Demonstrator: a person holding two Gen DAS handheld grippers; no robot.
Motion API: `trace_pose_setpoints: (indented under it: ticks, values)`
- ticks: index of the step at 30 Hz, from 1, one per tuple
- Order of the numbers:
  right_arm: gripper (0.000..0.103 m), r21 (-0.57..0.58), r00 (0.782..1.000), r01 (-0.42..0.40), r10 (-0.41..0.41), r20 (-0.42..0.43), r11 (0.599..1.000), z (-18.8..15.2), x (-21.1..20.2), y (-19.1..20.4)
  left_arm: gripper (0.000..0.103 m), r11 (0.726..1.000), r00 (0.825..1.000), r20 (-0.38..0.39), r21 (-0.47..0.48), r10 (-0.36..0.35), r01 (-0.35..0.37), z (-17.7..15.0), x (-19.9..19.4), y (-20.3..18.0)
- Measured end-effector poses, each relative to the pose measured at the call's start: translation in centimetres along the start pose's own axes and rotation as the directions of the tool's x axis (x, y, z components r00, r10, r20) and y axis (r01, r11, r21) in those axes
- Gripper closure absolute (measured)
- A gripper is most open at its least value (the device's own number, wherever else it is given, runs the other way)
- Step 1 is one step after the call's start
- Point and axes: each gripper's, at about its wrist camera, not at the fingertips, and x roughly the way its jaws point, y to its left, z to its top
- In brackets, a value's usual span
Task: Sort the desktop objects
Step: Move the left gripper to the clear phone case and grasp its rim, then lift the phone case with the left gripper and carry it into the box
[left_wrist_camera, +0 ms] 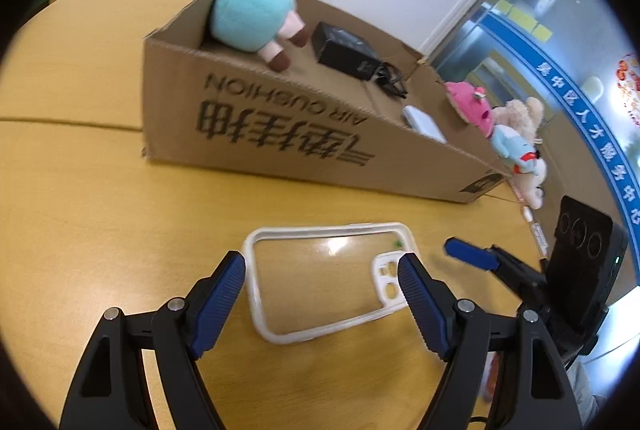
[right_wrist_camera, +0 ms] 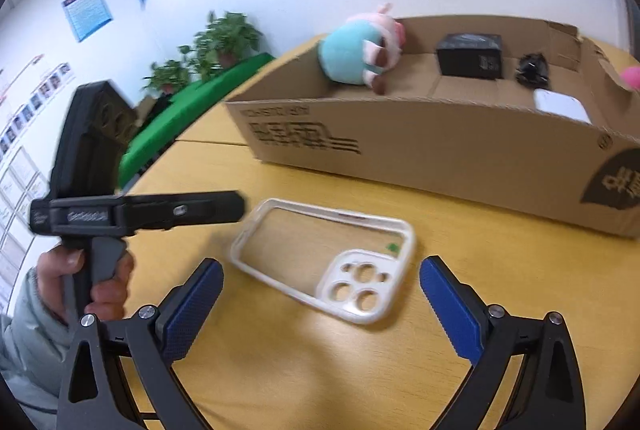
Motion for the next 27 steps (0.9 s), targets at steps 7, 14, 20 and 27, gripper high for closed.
trace_pose_setpoints:
  ticks: [7, 14, 20, 27]
  values:
    - [0.045, 0.018, 0.986, 0.152, -0.151, -0.074, 0.988, 0.6, 2.0, -1.7, 0.044, 0.99, 0.988, -0.071, -0.012, 0.139, -0.14, -0.7, 1.4, 0.8]
    - [0.072, -0.012, 0.968, 0.233, -0.233, -0.096, 0.972, 0.0, 2.8, -1.6, 0.097, 0.979, 0.975, -0.093, -0.014, 0.202, -0.204, -1.0, 1.8, 1.2]
    - [0.089, -0.036, 0.964, 0.245, -0.248, -0.098, 0.969, -0.4, 2.7, -1.2, 0.098, 0.975, 0.971, -0.085, 0.004, 0.222, -0.222, -1.0, 1.9, 0.6]
    - [0.092, 0.022, 0.972, 0.23, -0.229, -0.057, 0.973, -0.5, 0.8, -2.1, 0.099, 0.982, 0.981, -0.043, 0.017, 0.187, -0.187, -0.3, 0.9, -0.9]
